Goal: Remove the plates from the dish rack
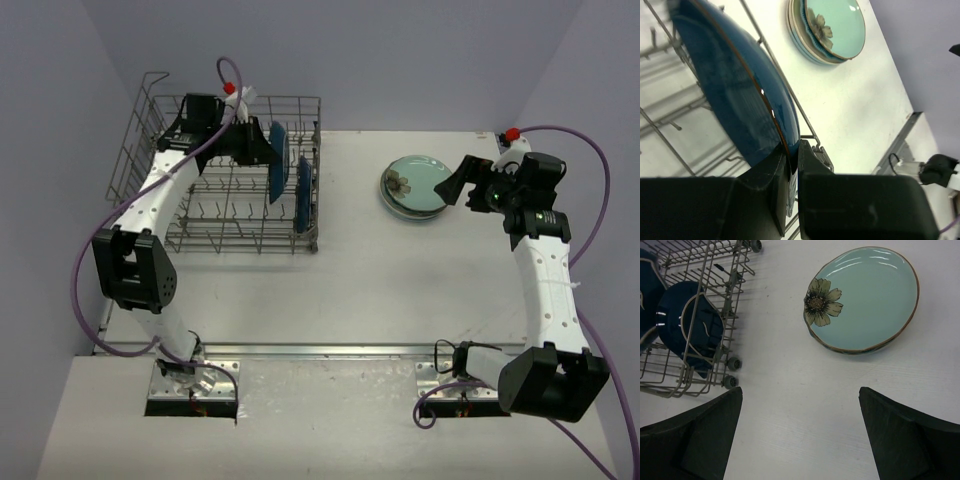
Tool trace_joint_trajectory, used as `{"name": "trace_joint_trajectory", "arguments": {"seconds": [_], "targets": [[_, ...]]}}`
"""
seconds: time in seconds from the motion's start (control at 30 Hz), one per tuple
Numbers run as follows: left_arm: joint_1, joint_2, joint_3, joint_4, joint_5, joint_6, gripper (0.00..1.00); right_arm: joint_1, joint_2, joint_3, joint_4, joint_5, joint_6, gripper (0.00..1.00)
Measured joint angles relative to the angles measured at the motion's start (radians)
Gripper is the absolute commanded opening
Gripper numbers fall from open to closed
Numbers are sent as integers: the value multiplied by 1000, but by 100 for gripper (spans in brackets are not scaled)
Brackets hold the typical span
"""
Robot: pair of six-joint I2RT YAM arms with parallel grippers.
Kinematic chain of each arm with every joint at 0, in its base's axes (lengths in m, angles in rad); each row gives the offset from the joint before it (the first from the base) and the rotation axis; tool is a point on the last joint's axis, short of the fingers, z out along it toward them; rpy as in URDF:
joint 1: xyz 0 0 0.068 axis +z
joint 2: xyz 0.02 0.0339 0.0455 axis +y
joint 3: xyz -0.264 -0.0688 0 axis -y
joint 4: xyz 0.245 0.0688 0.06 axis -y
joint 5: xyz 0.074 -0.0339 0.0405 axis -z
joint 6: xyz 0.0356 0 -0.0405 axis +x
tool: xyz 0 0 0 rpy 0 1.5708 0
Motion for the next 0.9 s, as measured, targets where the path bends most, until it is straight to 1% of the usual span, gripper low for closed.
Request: {"name": "trace_joint_trajectory", "arguments": {"seconds": [0.07,0.27,0.4,0.47,0.53,0.7,0.77,0.9], "targets": [[1,-24,42,-23,-34,42,0,0,0,0,0,-5,4,99],[14,-95,147,-120,-204,213,0,0,0,0,0,-16,23,99],[-28,-157,143,-168,-333,372,0,0,0,0,0,-36,42,99],[-100,-216,87,-170,-442,495,0,0,3,3,0,-50,50,99],[-195,-284,16,-177,-529,608,0,0,10,10,0,-69,57,99],[-486,-469,-238,-154,-681,919,0,7,27,33,1,-130,62,99],[-562,-544,-345,-149,-708,1048,0,14,33,45,-1,-157,51,99],[-672,-716,-578,-137,-789,1335,0,35,46,86,-13,-205,5,97]]}}
